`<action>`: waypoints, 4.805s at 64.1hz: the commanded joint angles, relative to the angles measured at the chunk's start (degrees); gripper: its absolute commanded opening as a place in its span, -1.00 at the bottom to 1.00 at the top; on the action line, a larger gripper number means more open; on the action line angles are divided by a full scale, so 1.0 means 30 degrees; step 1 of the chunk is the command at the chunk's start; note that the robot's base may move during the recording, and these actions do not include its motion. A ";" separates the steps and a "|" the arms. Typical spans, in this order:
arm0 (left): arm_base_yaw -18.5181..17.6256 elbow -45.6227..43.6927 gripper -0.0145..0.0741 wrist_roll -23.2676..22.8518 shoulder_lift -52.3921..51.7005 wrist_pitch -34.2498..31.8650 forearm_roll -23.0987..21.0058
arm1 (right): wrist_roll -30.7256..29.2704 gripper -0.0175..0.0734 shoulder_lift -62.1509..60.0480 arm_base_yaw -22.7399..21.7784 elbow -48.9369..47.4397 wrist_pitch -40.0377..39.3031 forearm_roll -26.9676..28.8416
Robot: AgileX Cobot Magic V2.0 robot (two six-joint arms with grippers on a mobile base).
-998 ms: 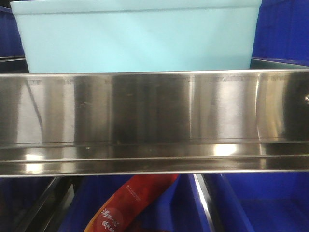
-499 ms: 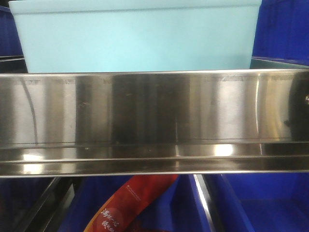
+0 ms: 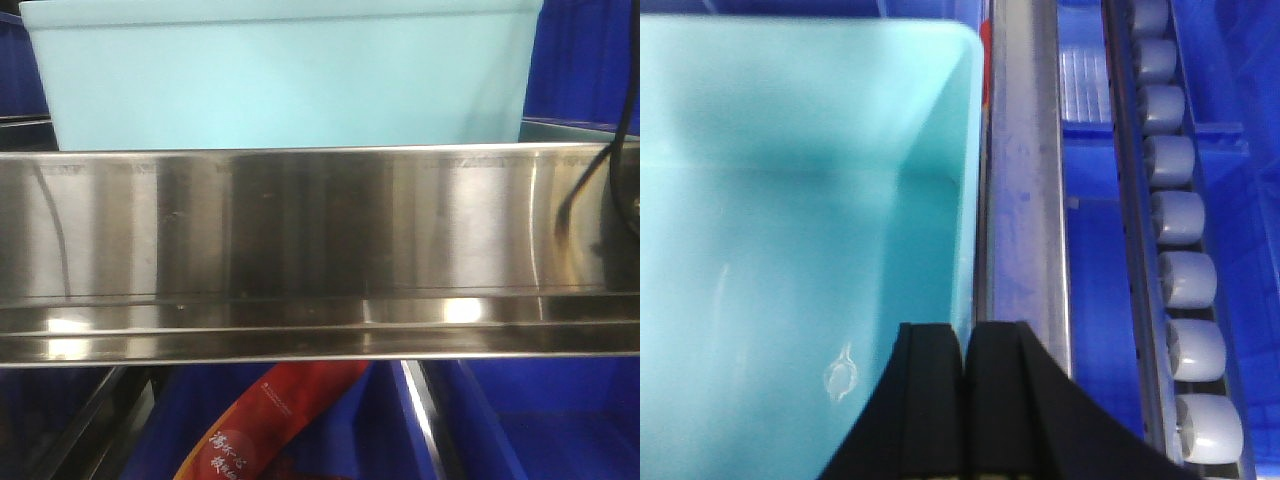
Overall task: Fetch blue bin and place on conveyor start
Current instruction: 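Clamp the turquoise bin's opposite side walls with both grippers, then lift and pull the turquoise bin off the shelf with both grippers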
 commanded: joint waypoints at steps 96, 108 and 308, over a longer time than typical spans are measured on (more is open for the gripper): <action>0.0523 -0.0160 -0.01 0.0644 0.2361 0.0067 -0.1951 | -0.0178 -0.08 0.1591 0.0076 -0.0247 -0.0621 -0.0186; 0.0523 -0.0160 -0.01 0.0644 0.2361 0.0067 -0.1862 | -0.0178 -0.08 0.1591 0.0076 -0.0247 -0.0621 -0.0186; -0.1167 -0.5709 -0.92 0.0178 -0.2005 0.1940 0.1069 | 0.0332 -0.95 -0.2464 0.1836 -0.5996 0.1875 -0.3636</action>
